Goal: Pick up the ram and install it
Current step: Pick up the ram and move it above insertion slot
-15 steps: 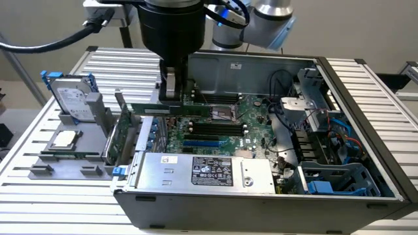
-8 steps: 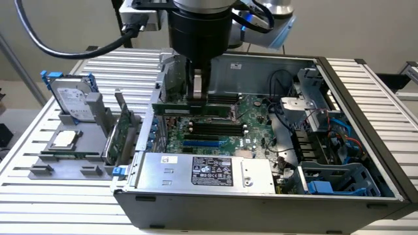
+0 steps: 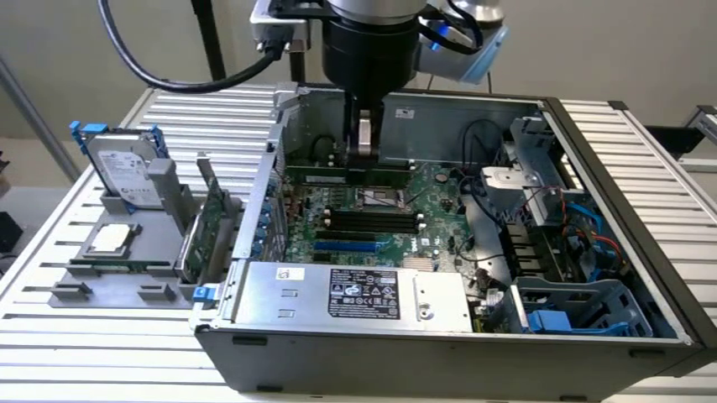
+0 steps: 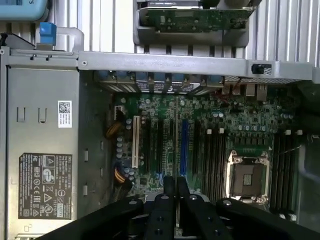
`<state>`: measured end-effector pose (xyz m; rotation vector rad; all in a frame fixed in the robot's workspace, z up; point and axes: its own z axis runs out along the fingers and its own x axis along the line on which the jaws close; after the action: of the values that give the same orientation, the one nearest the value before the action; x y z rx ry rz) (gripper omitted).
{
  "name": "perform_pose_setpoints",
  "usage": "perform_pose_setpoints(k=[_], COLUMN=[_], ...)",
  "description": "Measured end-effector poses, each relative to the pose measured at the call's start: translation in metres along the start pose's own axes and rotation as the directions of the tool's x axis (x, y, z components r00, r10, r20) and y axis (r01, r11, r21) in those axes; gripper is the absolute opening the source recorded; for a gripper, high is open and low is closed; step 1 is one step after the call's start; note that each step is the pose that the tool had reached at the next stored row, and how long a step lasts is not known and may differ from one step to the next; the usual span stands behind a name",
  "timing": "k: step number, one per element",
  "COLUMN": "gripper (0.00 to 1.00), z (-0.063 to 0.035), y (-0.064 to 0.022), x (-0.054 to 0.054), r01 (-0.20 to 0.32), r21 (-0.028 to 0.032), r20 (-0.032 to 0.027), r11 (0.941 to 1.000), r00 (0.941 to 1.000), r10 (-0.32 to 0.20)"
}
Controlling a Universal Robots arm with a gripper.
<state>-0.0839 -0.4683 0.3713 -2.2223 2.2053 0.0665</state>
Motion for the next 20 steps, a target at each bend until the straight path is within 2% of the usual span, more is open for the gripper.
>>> perform_pose_setpoints(k=[12, 16, 20], gripper=[0.0, 0.0, 0.0], z=[0.0189, 0.0244, 0.0302], y=[-0.0271, -0.0366, -0.0422], x=[-0.046, -0.057, -0.063], r01=[0.0, 0.0, -0.002], r21=[0.0, 0.0, 0.0001], r20=[-0.0005, -0.0011, -0.0011], r11=[1.0, 1.0, 1.0], r00=[1.0, 1.0, 1.0], r10=[0.0, 0.0, 0.002])
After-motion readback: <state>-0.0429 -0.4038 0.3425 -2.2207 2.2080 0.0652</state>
